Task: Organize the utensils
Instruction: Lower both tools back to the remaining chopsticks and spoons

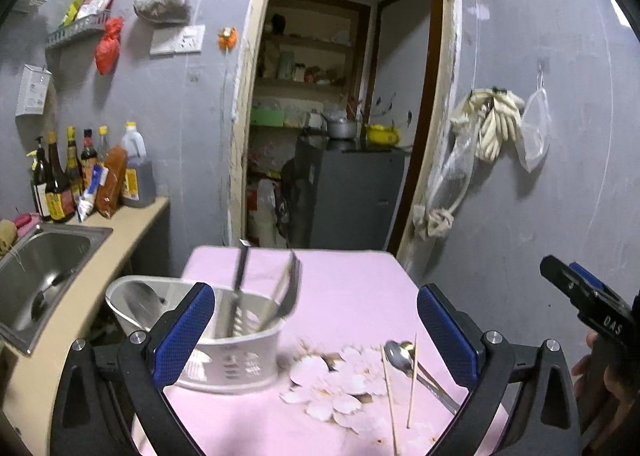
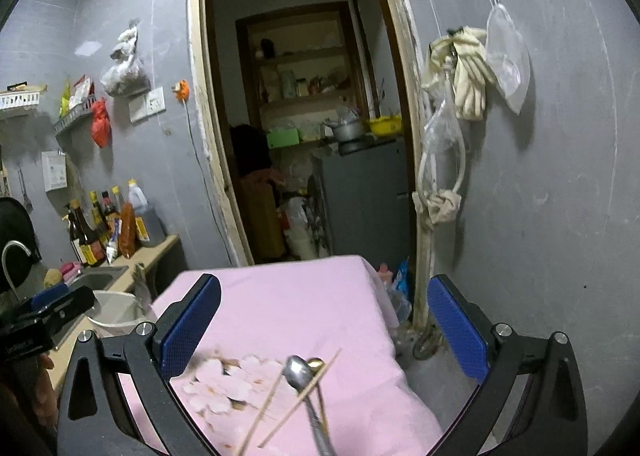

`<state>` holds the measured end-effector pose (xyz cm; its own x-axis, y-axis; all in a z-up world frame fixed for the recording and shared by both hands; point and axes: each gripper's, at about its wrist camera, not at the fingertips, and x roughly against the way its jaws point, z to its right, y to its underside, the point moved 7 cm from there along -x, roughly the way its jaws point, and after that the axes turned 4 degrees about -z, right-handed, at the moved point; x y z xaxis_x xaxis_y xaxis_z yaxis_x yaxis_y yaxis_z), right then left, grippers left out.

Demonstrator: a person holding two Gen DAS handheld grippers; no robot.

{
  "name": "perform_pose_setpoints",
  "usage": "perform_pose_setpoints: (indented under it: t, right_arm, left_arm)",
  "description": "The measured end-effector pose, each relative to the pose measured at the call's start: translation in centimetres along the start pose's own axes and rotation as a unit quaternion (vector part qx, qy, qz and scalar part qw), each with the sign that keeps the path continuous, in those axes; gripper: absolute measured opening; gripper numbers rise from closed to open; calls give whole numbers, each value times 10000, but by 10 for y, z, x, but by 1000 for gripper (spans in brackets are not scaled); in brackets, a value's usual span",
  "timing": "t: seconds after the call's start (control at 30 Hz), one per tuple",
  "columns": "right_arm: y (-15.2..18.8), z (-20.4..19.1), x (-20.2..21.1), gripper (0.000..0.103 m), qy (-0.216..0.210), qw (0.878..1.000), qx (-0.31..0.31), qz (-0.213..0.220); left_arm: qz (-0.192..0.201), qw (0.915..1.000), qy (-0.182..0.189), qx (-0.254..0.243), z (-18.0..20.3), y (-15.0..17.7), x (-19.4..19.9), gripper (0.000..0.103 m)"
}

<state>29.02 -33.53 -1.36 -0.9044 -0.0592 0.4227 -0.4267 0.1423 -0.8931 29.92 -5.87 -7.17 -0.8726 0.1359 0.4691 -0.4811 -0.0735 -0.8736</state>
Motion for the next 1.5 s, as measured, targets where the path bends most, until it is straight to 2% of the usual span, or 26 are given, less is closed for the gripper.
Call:
perform_pose_setpoints:
  t: [0.3,0.47,0.67,0.73,0.8,0.97,1.2,1.23,1.33,1.5]
  right_arm:
    - [58,42,-72,101,-165,9979,-98,-612]
    - [90,55,-115,101,-241,9947,-178,-985]
    - [112,57,-145,101,-411,9896,-148,-1371]
    - [116,56,-150,101,-530,9878,-171,-1456]
    - [118,54,-156,96,-661,9854,-213,-1555]
    - [128,43,-171,65,-912,9794,-142,-1797]
    - [141,34,-183,40,-1170,9695,-122,-2151]
    - [143,33,-185,36,-1207,9680,-131,-2196]
    - [149,28,-191,34,-1308,9627,-164,-2365]
    - [159,25,-203,34,-1324,9547,-286,-2651]
  left_arm:
    - [-553,9984,-96,112,28,55,-60,102]
    - [-1015,9948,44,54,41,87,-99,102]
    - [-1477,9886,273,-49,52,112,-132,101]
    - [-1650,9856,363,-107,57,119,-141,95]
    - [-1825,9820,465,-133,61,125,-148,84]
    - [-2126,9748,650,-212,71,136,-161,68]
    - [-2529,9636,798,-326,81,149,-175,39]
    - [-2555,9630,789,-343,82,150,-176,38]
    - [-2568,9625,759,-425,83,150,-178,33]
    - [-2662,9592,766,-572,86,143,-190,18]
